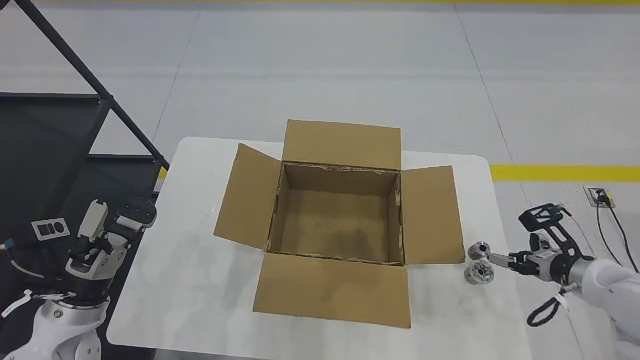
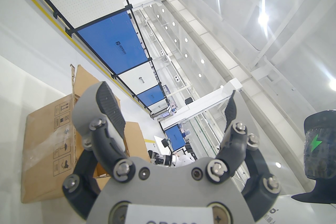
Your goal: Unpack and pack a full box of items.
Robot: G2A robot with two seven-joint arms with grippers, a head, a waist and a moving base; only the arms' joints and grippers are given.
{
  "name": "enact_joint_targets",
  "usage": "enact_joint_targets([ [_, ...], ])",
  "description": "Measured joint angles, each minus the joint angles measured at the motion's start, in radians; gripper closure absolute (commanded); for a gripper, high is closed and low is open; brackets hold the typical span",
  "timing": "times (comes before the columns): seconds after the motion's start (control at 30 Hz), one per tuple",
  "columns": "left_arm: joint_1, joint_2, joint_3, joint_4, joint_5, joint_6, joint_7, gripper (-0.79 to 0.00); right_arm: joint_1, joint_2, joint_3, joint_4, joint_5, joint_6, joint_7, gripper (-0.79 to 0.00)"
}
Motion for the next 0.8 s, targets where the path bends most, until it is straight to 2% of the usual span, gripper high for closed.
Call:
enact_joint_targets([
  [0.2, 0.000, 0.000, 0.000, 0.000, 0.000, 0.000, 0.000, -0.785, -0.014, 0.006, -0.059, 0.043, -0.032, -0.061, 0.020, -0.785],
  [0.53, 0.000, 0.000, 0.000, 0.000, 0.000, 0.000, 0.000, -0.785, 0.072, 0.006, -0.179, 0.196, -0.033, -0.079, -0.011, -0.785],
  [0.57, 0.000, 0.000, 0.000, 0.000, 0.000, 0.000, 0.000, -0.785, 0.080, 0.007, -0.186, 0.207, -0.031, -0.083, -0.012, -0.730],
  [0.63, 0.000, 0.000, 0.000, 0.000, 0.000, 0.000, 0.000, -0.785, 0.098, 0.008, -0.200, 0.232, -0.022, -0.098, -0.014, -0.708],
  [0.67, 0.000, 0.000, 0.000, 0.000, 0.000, 0.000, 0.000, -0.785, 0.106, 0.008, -0.205, 0.243, -0.019, -0.103, -0.014, -0.662],
  [0.7, 0.000, 0.000, 0.000, 0.000, 0.000, 0.000, 0.000, -0.785, 0.114, 0.008, -0.211, 0.255, -0.017, -0.107, -0.015, -0.585],
  [0.77, 0.000, 0.000, 0.000, 0.000, 0.000, 0.000, 0.000, -0.785, 0.133, 0.009, -0.227, 0.281, -0.013, -0.114, -0.016, -0.511],
  [0.8, 0.000, 0.000, 0.000, 0.000, 0.000, 0.000, 0.000, -0.785, 0.141, 0.009, -0.233, 0.291, -0.010, -0.117, -0.016, -0.388],
])
